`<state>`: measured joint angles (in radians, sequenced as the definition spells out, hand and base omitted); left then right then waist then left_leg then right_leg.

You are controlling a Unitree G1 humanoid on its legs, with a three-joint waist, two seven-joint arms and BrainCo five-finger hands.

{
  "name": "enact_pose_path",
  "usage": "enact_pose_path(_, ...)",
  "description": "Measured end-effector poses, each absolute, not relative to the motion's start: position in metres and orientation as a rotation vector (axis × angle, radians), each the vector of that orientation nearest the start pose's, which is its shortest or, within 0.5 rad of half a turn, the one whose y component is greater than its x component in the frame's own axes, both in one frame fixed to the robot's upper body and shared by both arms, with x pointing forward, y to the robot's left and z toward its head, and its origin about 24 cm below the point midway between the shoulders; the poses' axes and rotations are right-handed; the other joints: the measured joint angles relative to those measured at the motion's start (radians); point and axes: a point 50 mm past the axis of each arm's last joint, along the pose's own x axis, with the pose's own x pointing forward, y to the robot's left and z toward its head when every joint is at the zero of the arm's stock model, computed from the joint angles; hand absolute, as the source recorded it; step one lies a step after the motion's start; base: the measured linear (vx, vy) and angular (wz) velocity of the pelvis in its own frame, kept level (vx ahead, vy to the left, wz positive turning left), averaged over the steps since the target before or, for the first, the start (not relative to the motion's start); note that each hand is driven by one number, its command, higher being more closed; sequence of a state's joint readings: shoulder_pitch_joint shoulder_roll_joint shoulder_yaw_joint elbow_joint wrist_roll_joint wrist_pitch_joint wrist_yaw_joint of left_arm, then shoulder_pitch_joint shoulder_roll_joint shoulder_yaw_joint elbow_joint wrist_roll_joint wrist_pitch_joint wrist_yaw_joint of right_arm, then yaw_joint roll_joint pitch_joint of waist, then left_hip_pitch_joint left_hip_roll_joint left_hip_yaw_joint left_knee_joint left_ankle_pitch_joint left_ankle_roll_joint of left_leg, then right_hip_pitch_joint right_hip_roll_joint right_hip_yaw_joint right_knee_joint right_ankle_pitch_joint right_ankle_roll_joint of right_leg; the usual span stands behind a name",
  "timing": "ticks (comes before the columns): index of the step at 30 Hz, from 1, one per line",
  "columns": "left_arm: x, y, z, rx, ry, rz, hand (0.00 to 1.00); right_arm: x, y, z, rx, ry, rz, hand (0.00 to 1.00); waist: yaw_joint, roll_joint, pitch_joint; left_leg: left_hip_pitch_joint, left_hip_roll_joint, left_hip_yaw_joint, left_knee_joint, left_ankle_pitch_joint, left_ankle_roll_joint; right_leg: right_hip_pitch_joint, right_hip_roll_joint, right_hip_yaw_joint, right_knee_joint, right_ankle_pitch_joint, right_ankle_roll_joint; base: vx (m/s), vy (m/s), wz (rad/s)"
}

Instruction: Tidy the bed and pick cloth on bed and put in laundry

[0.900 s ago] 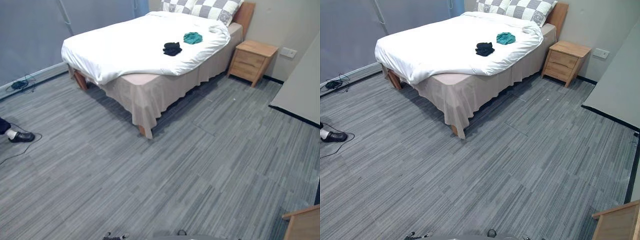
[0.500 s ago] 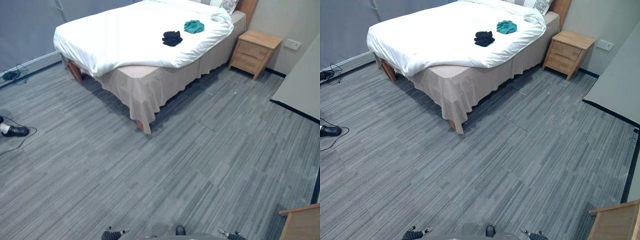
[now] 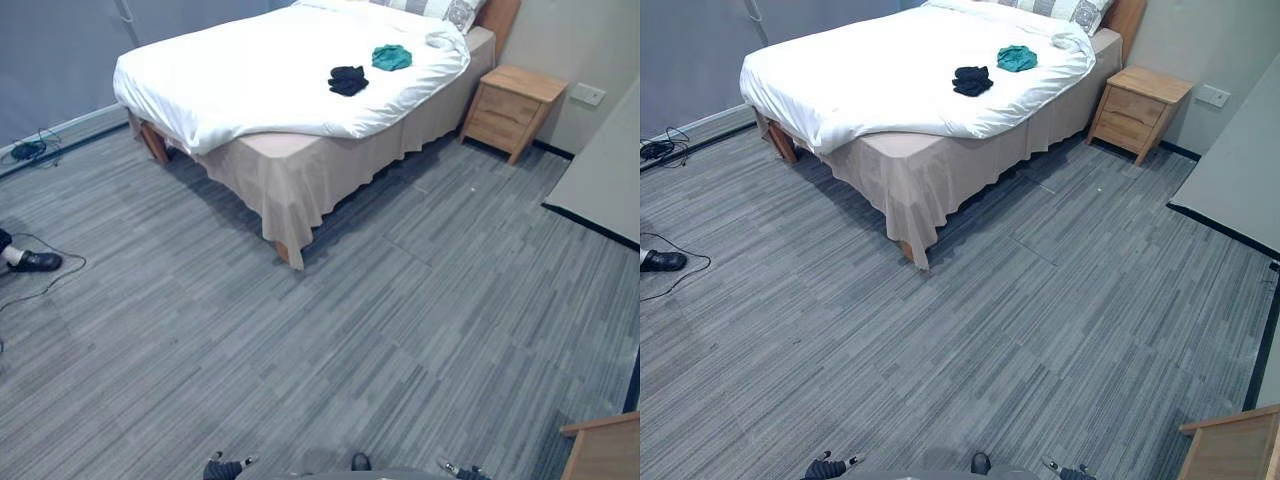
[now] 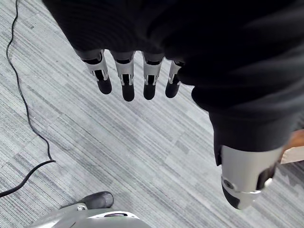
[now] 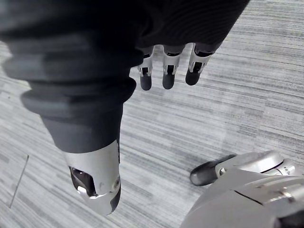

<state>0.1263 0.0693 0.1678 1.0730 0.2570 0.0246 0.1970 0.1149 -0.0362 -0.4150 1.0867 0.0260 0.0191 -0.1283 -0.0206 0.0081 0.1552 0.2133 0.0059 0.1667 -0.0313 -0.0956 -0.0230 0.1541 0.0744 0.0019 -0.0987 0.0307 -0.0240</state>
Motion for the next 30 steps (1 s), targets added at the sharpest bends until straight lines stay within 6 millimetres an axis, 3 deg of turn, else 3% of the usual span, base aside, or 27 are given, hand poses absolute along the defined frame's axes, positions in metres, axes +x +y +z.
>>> enact_pose_path(6,0.072,0.210,-0.164,0.313,1.197,0.244,0.00,0.060,-0.217,-0.167,0.139,1.195,-0.556,0.00,0.009,-0.001,0.000,-0.030,0.007,0.041,-0.005,0.000,0.000,-0.044,0.012,0.040,-0.001,0.015,-0.005,-0.05,-0.026,-0.20)
enact_pose_path(9,0.075,0.214,-0.164,0.323,1.197,0.247,0.00,0.065,-0.214,-0.167,0.144,1.191,-0.545,0.00,0.007,-0.015,0.012,-0.043,0.012,0.056,-0.005,0.000,0.001,-0.058,0.019,0.054,0.000,0.020,-0.006,0.00,-0.040,-0.21)
enact_pose_path(12,0.080,0.213,-0.163,0.316,1.186,0.249,0.00,0.071,-0.214,-0.166,0.140,1.176,-0.539,0.00,0.008,-0.013,0.021,-0.049,0.020,0.069,-0.003,-0.003,0.003,-0.113,0.028,0.058,0.099,-0.029,-0.005,-0.01,-0.023,-0.12)
enact_pose_path(13,0.084,0.214,-0.162,0.318,1.176,0.248,0.00,0.080,-0.214,-0.164,0.134,1.153,-0.530,0.00,0.007,-0.011,0.042,-0.045,0.023,0.075,0.003,-0.011,0.015,-0.194,0.029,0.044,0.277,-0.112,0.055,-0.03,-0.027,-0.16)
enact_pose_path(14,0.088,0.213,-0.161,0.315,1.166,0.248,0.00,0.081,-0.215,-0.163,0.136,1.148,-0.533,0.00,0.006,-0.011,0.055,-0.038,0.025,0.078,0.008,-0.035,0.023,-0.260,0.028,0.021,0.426,-0.151,0.102,-0.04,-0.030,-0.16)
enact_pose_path(15,0.090,0.213,-0.161,0.316,1.163,0.248,0.00,0.082,-0.216,-0.163,0.136,1.143,-0.533,0.00,0.009,-0.012,0.062,-0.033,0.026,0.079,0.013,-0.046,0.027,-0.313,0.023,0.004,0.538,-0.160,0.115,-0.05,-0.048,0.03)
enact_pose_path(16,0.089,0.217,-0.161,0.324,1.170,0.251,0.00,0.086,-0.217,-0.162,0.133,1.129,-0.533,0.00,0.001,-0.011,0.079,-0.019,0.025,0.068,0.032,-0.064,0.028,-0.407,-0.013,-0.054,0.761,-0.175,0.115,0.01,-0.052,0.33)
enact_pose_path(17,0.089,0.218,-0.161,0.328,1.170,0.252,0.00,0.083,-0.216,-0.162,0.137,1.139,-0.535,0.00,-0.015,-0.018,0.084,-0.002,0.025,0.050,0.042,-0.074,0.033,-0.443,-0.057,-0.095,0.862,-0.193,0.100,0.06,-0.043,0.61)
enact_pose_path(18,0.089,0.218,-0.161,0.329,1.173,0.253,0.00,0.074,-0.215,-0.165,0.138,1.164,-0.541,0.00,-0.023,-0.021,0.087,0.023,0.027,0.027,0.039,-0.082,0.039,-0.466,-0.111,-0.130,0.899,-0.220,0.099,0.13,-0.030,0.58)
enact_pose_path(20,0.090,0.219,-0.160,0.330,1.171,0.253,0.00,0.069,-0.215,-0.166,0.139,1.178,-0.544,0.00,-0.022,-0.025,0.089,0.043,0.035,0.007,0.040,-0.098,0.029,-0.479,-0.151,-0.141,0.793,-0.225,0.100,0.18,-0.057,0.37)
enact_pose_path(21,0.090,0.218,-0.160,0.329,1.169,0.252,0.00,0.070,-0.215,-0.165,0.138,1.175,-0.543,0.00,-0.026,-0.022,0.090,0.048,0.047,-0.003,0.039,-0.112,0.016,-0.483,-0.166,-0.141,0.627,-0.200,0.088,0.34,-0.154,0.27)
enact_pose_path(22,0.094,0.217,-0.160,0.326,1.161,0.251,0.00,0.072,-0.216,-0.165,0.137,1.169,-0.545,0.00,-0.029,-0.017,0.098,0.061,0.068,-0.012,0.032,-0.125,-0.005,-0.477,-0.165,-0.143,0.404,-0.115,0.077,0.40,-0.183,0.22)
enact_pose_path(24,0.099,0.220,-0.158,0.333,1.150,0.254,0.00,0.075,-0.215,-0.165,0.154,1.161,-0.551,0.00,-0.047,-0.028,0.113,0.086,0.089,-0.027,0.025,-0.149,-0.041,-0.475,-0.172,-0.165,0.139,0.010,0.102,0.51,-0.243,0.24)
enact_pose_path(26,0.105,0.224,-0.157,0.337,1.142,0.262,0.00,0.071,-0.211,-0.166,0.179,1.171,-0.564,0.00,-0.072,-0.044,0.127,0.127,0.103,-0.033,0.024,-0.196,-0.073,-0.496,-0.198,-0.168,0.106,0.049,0.108,0.62,-0.354,0.30)
enact_pose_path(27,0.111,0.216,-0.157,0.303,1.132,0.263,0.00,0.071,-0.217,-0.165,0.194,1.160,-0.599,0.00,-0.079,0.002,0.146,0.172,0.144,-0.027,0.019,-0.214,-0.073,-0.514,-0.169,-0.192,0.203,0.145,0.099,0.72,-0.388,-0.05)
enact_pose_path(28,0.117,0.204,-0.157,0.275,1.119,0.236,0.00,0.073,-0.223,-0.163,0.194,1.135,-0.621,0.00,-0.077,0.036,0.144,0.180,0.178,-0.021,0.023,-0.168,-0.094,-0.555,-0.143,-0.202,0.301,0.141,0.085,0.62,-0.326,-0.21)
enact_pose_path(29,0.119,0.200,-0.157,0.267,1.114,0.224,0.00,0.074,-0.223,-0.163,0.199,1.130,-0.625,0.00,-0.078,0.040,0.145,0.182,0.189,-0.024,0.041,-0.139,-0.111,-0.561,-0.136,-0.207,0.337,0.134,0.058,0.70,-0.437,-0.26)
enact_pose_path(30,0.124,0.193,-0.157,0.252,1.103,0.207,0.00,0.073,-0.226,-0.163,0.213,1.126,-0.652,0.00,-0.079,0.042,0.145,0.149,0.214,-0.028,0.170,-0.100,-0.133,-0.542,-0.119,-0.221,0.375,0.089,-0.009,0.57,-0.444,-0.11)
